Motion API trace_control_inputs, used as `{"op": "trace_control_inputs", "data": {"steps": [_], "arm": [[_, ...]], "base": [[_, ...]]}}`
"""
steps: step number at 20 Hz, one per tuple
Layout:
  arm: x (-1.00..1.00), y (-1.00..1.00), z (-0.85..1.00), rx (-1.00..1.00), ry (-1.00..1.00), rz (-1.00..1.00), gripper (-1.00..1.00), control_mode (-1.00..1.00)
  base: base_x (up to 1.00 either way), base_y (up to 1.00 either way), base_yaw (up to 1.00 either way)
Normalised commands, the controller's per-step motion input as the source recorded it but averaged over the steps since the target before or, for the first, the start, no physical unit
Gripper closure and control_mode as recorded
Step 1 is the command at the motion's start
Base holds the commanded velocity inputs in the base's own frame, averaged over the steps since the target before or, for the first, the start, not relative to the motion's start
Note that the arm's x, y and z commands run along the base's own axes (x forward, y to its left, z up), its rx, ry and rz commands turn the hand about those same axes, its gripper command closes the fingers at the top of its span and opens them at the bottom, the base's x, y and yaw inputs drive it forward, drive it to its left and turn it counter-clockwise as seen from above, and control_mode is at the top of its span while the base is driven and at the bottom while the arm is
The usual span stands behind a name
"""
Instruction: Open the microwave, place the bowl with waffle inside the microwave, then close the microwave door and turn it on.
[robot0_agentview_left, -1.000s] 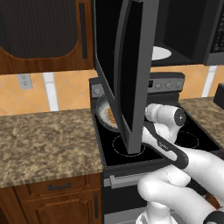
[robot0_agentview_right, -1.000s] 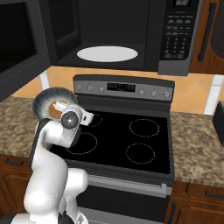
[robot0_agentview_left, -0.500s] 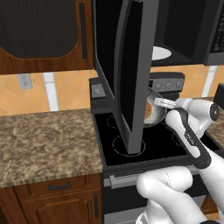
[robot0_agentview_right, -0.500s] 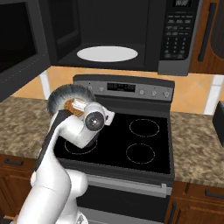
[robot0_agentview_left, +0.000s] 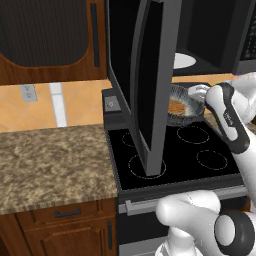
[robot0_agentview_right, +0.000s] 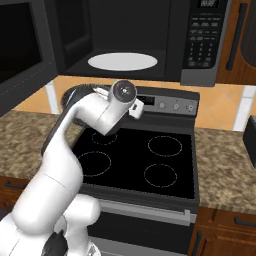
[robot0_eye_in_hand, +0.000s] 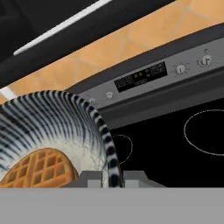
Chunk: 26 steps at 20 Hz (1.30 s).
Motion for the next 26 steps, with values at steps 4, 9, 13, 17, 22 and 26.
{"op": "trace_control_inputs", "data": {"steps": [4,9,13,17,22,26], "arm": [[-0.12,-0.24,0.59,-0.02,0.4,0.01,1.0,-1.0],[-0.22,-0.25,0.63,0.0,0.29,0.0,1.0,-1.0],[-0.09,-0.18,0.36,0.0,0.08,0.0,1.0,-1.0],[0.0,0.0,0.02,0.0,-0.14,-0.03,1.0,-1.0],[0.0,0.0,0.08,0.0,-0.23,-0.08,1.0,-1.0],[0.01,0.0,0.19,0.0,-0.07,-0.13,1.0,-1.0]], "base": [[0.0,0.0,0.0],[0.0,0.0,0.0],[0.0,0.0,0.0],[0.0,0.0,0.0],[0.0,0.0,0.0],[0.0,0.0,0.0]]}}
